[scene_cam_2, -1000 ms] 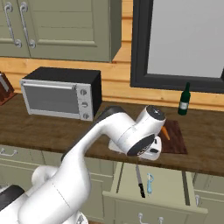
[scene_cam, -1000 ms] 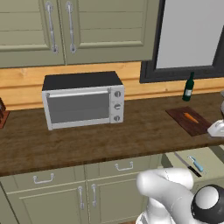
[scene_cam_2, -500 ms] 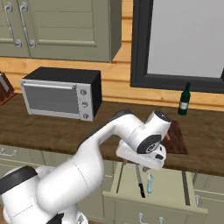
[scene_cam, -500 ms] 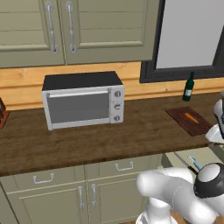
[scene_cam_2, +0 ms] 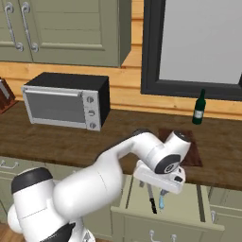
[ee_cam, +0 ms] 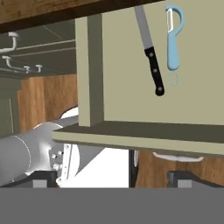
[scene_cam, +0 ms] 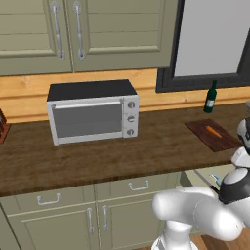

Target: Place the appropriate cutting tool for cutting the carrot skin on the cutting board.

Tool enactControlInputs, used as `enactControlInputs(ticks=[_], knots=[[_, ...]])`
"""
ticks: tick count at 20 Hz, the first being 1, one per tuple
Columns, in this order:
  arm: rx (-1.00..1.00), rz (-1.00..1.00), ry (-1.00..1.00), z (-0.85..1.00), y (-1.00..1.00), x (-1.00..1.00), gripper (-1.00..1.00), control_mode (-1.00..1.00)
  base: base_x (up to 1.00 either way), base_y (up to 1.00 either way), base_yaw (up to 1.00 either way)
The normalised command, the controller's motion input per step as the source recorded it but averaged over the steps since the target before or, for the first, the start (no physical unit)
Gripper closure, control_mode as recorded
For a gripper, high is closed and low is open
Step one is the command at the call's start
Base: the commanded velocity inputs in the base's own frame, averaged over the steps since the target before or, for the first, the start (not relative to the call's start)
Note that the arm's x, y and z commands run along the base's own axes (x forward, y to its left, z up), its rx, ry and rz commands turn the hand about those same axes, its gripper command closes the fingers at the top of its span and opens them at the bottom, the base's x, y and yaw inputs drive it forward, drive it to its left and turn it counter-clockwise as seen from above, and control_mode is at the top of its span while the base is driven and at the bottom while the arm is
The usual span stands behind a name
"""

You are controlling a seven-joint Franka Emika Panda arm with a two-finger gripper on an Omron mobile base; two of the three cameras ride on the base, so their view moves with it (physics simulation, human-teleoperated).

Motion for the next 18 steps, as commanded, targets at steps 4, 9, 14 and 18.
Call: enactControlInputs(ticks=[4, 9, 14, 18], knots=[[0.0, 0.0, 0.01, -0.51, -0.19, -0.01, -1.0, -1.0, 0.0, 0.0, 0.0], [0.02, 0.0, 0.0, -0.46, -0.13, -0.01, -1.0, -1.0, 0.0, 0.0, 0.0], [0.03, 0.0, 0.0, -0.36, -0.07, 0.09, -1.0, -1.0, 0.0, 0.0, 0.0], [0.03, 0.0, 0.02, -0.36, 0.0, 0.26, -1.0, -1.0, 0.0, 0.0, 0.0]])
